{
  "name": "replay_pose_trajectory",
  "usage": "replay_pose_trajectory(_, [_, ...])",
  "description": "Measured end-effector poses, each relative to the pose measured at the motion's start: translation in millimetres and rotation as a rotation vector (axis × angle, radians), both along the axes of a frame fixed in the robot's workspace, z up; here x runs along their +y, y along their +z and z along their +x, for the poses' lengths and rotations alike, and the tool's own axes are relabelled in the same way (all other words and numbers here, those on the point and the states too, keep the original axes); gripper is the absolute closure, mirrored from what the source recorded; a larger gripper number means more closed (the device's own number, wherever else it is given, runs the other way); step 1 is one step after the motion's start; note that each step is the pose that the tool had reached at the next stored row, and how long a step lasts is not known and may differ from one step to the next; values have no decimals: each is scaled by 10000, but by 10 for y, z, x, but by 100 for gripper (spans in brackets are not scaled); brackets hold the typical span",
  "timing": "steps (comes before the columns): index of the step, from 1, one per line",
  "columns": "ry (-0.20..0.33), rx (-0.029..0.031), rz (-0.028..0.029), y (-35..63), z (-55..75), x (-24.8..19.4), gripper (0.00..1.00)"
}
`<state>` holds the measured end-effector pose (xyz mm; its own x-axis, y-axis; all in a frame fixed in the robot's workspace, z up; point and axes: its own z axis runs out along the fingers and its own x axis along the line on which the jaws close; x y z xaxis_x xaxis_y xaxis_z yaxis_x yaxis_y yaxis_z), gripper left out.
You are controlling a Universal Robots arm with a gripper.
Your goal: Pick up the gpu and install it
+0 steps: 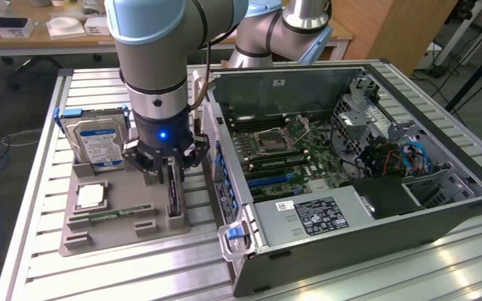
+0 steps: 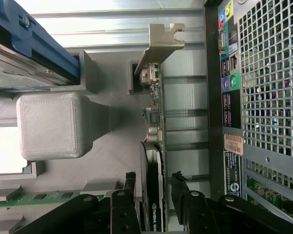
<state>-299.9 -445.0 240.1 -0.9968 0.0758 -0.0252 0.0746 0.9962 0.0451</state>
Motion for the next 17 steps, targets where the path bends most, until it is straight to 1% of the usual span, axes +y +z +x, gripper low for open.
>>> replay_pose_trajectory(13, [0,-1,1,-5,0,0,57])
replay_pose_trajectory(15, [0,-2,1,-5,0,0,59])
replay_pose_trajectory(16, [0,-1,1,-5,0,0,65])
replay_pose_trajectory(17, [0,-1,1,-5,0,0,65])
